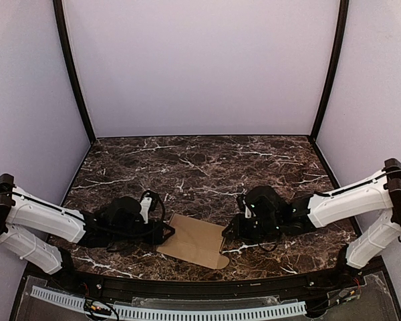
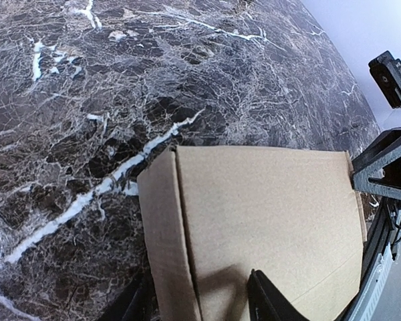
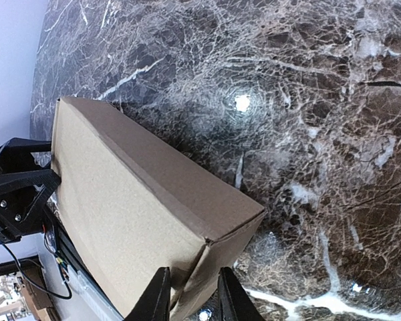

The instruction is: Fold the paper box

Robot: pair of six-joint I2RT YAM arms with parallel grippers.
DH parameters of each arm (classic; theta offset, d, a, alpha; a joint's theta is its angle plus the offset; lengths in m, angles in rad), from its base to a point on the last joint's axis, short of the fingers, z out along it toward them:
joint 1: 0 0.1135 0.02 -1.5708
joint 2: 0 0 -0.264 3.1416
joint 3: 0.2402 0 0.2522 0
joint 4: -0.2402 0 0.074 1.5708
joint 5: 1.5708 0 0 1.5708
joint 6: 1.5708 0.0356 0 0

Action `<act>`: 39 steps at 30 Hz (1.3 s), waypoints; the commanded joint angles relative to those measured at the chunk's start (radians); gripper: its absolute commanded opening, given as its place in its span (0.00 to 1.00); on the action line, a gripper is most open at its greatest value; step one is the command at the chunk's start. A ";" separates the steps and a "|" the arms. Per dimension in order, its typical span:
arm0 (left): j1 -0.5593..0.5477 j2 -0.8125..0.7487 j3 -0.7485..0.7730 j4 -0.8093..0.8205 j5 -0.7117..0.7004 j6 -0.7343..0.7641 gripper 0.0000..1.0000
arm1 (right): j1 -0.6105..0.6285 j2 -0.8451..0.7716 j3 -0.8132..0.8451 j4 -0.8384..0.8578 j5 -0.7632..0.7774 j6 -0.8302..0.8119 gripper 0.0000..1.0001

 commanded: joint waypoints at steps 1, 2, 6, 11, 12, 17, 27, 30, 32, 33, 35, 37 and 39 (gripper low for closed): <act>0.005 0.003 -0.026 -0.005 0.007 -0.010 0.49 | 0.015 -0.017 -0.018 -0.005 0.018 0.022 0.23; 0.004 0.003 -0.026 -0.005 0.005 -0.010 0.49 | 0.017 -0.015 -0.020 0.000 0.017 0.024 0.21; 0.004 -0.001 -0.028 -0.009 0.002 -0.009 0.49 | 0.016 -0.010 -0.035 0.011 0.019 0.029 0.12; 0.005 -0.019 -0.027 -0.016 0.004 -0.008 0.50 | 0.017 -0.013 -0.049 0.006 0.039 0.031 0.00; 0.005 -0.025 -0.027 -0.019 0.002 -0.007 0.52 | 0.015 -0.013 -0.051 0.005 0.044 0.031 0.00; 0.006 -0.080 -0.031 -0.042 0.023 0.010 0.63 | 0.014 -0.008 -0.056 -0.010 0.066 0.015 0.00; 0.039 -0.205 -0.081 -0.066 0.106 -0.063 0.80 | 0.008 0.007 -0.038 -0.053 0.122 -0.052 0.00; 0.057 -0.231 -0.110 -0.024 0.142 -0.104 0.81 | 0.009 0.011 -0.037 -0.061 0.136 -0.065 0.00; 0.069 -0.238 -0.135 0.030 0.171 -0.131 0.82 | 0.008 0.015 -0.038 -0.057 0.135 -0.068 0.00; 0.077 -0.237 -0.150 0.069 0.192 -0.139 0.82 | 0.008 0.017 -0.038 -0.055 0.134 -0.071 0.00; 0.092 -0.225 -0.166 0.122 0.224 -0.165 0.82 | 0.009 0.020 -0.041 -0.046 0.129 -0.075 0.00; 0.106 -0.202 -0.175 0.178 0.262 -0.185 0.82 | 0.010 0.016 -0.047 -0.039 0.125 -0.078 0.00; 0.120 -0.169 -0.177 0.234 0.302 -0.202 0.82 | 0.009 0.013 -0.053 -0.039 0.127 -0.083 0.00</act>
